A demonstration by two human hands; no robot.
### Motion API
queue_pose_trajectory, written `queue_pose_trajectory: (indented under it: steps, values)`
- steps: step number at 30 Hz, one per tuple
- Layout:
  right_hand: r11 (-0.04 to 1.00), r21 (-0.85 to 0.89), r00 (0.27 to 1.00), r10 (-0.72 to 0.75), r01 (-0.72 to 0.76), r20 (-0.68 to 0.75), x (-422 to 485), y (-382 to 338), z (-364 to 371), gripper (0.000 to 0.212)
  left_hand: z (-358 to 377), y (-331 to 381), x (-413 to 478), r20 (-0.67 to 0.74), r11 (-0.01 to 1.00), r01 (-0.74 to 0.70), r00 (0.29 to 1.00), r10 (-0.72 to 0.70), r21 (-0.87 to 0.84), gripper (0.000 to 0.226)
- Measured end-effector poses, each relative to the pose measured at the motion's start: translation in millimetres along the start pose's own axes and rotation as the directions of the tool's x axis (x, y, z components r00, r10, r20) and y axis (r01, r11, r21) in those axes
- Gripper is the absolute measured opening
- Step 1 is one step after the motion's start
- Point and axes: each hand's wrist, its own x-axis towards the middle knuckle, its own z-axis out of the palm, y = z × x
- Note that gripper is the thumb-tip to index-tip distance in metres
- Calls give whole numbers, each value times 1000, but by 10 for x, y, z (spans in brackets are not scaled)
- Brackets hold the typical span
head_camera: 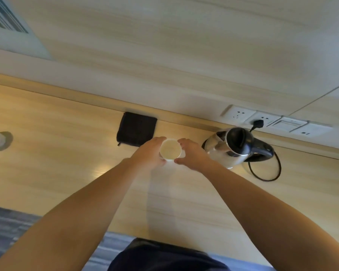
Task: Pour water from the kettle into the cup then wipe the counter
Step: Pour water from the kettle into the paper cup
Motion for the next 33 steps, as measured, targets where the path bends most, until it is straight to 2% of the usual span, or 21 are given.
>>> queue_pose_trajectory:
  steps: [4, 17, 20, 24, 27, 30, 33]
  values:
    - [999, 32, 1000, -13, 13, -13, -7, -33, 42, 73, -45, 3, -16, -20, 999, -35, 999, 35, -36, 75]
    - [998, 51, 999, -19, 21, -27, -309, -11, 260, 69, 135, -68, -341, -25, 987, -101, 995, 98, -124, 76]
    - [999, 52, 999, -5, 6, -32, -318, -18, 276, 71, 152, -81, -337, -10, 988, -77, 997, 76, -132, 83]
    - [997, 65, 999, 38, -37, -15, -353, -45, 253, 85, 127, -118, -336, 71, 995, -30, 997, 38, -99, 111]
    - [992, 102, 997, 76, -75, -12, -519, -34, 153, 92, 51, -166, -386, 109, 998, -2, 994, 9, -68, 120]
    - [990, 122, 993, 76, -64, -92, -875, -24, -75, 83, -58, -47, -487, -9, 996, -30, 1000, 29, -85, 115]
    - [990, 144, 960, 49, -9, -277, -1306, 22, -456, 59, -73, 335, -565, -156, 971, -90, 986, 57, -219, 104]
